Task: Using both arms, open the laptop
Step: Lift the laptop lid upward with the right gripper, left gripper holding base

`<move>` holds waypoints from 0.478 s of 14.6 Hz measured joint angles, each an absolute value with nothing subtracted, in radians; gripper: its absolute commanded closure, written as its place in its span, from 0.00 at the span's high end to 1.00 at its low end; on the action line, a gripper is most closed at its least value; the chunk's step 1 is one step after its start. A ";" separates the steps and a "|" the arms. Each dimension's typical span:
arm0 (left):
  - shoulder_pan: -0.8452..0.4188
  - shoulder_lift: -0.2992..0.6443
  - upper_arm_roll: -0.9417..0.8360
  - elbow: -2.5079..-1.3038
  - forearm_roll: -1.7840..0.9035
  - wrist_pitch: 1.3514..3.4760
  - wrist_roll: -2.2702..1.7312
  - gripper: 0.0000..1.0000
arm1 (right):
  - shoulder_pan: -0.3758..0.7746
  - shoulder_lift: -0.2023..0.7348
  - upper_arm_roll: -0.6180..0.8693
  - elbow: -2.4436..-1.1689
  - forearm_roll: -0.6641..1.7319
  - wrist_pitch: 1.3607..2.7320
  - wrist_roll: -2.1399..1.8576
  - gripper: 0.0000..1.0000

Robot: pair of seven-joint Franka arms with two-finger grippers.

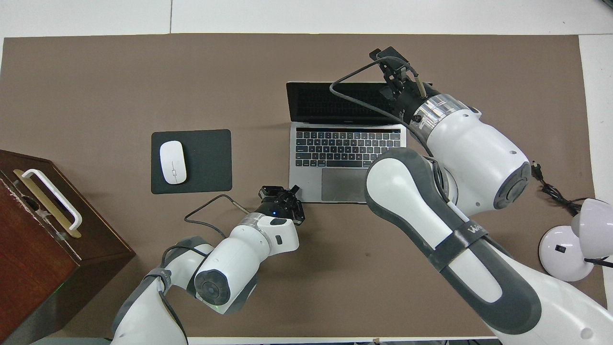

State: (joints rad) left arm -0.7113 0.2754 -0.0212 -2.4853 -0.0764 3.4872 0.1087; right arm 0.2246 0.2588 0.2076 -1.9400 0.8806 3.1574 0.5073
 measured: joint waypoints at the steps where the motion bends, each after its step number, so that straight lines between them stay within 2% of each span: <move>1: -0.711 0.275 -0.021 -2.485 -0.076 3.487 0.109 0.00 | 0.224 0.263 0.208 -1.935 0.881 3.157 0.503 1.00; 7: -0.711 0.278 -0.021 -2.482 -0.076 3.487 0.109 0.00 | 0.234 0.267 0.212 -1.920 0.881 3.156 0.502 1.00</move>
State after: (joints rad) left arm -0.7113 0.2777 -0.0208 -2.4820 -0.0764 3.4872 0.1087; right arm 0.2343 0.2674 0.2122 -1.9204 0.8807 3.1560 0.5024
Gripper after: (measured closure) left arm 0.991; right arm 0.000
